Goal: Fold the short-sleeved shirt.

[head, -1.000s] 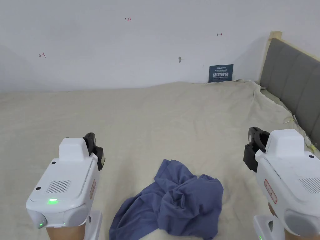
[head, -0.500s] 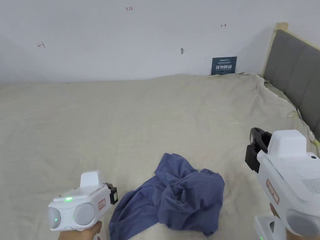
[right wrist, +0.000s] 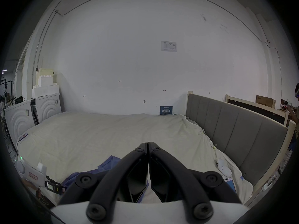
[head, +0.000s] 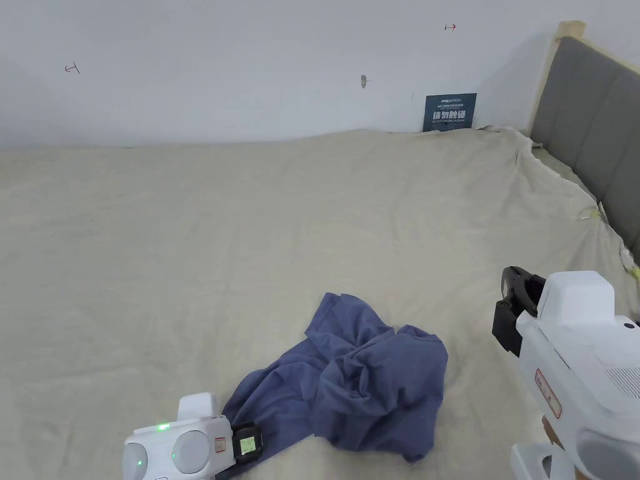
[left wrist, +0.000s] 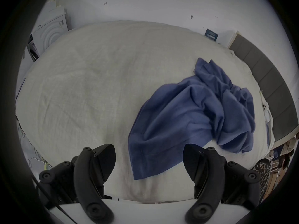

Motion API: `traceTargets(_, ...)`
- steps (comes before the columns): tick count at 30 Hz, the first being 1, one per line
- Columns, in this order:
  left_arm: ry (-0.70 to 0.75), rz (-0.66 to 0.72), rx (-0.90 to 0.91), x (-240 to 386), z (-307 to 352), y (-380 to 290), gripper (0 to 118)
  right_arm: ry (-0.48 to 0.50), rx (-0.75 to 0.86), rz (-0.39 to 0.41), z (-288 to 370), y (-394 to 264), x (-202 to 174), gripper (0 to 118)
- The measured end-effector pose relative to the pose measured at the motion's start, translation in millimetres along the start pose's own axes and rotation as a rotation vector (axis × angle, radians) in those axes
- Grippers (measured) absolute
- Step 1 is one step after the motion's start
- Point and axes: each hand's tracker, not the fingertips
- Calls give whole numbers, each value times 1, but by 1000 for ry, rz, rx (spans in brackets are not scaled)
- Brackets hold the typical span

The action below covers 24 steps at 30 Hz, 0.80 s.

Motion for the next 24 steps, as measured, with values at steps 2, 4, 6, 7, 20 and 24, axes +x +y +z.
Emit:
traceTargets(2, 15, 1, -29, 5, -10, 0, 91, -2, -6, -2, -1, -2, 2, 0)
traceTargets(4, 26, 24, -53, 6, -20, -1, 81, -3, -11, -2, -1, -3, 3, 0)
traceTargets(6, 57, 25, -70, 10, -26, -4, 76, -5, -16, 0, -2, -4, 6, 0)
traceTargets(7, 91, -13, -52, 13, -25, -7, 68, -7, -19, 0, -2, -5, 7, 0)
traceTargets(20, -136, -52, 98, 3, 16, 6, 5, 21, -213, 14, -69, -23, 12, 1)
traceTargets(24, -169, -37, 144, -6, 37, 19, 5, 76, -360, 1, -120, -39, 11, 14)
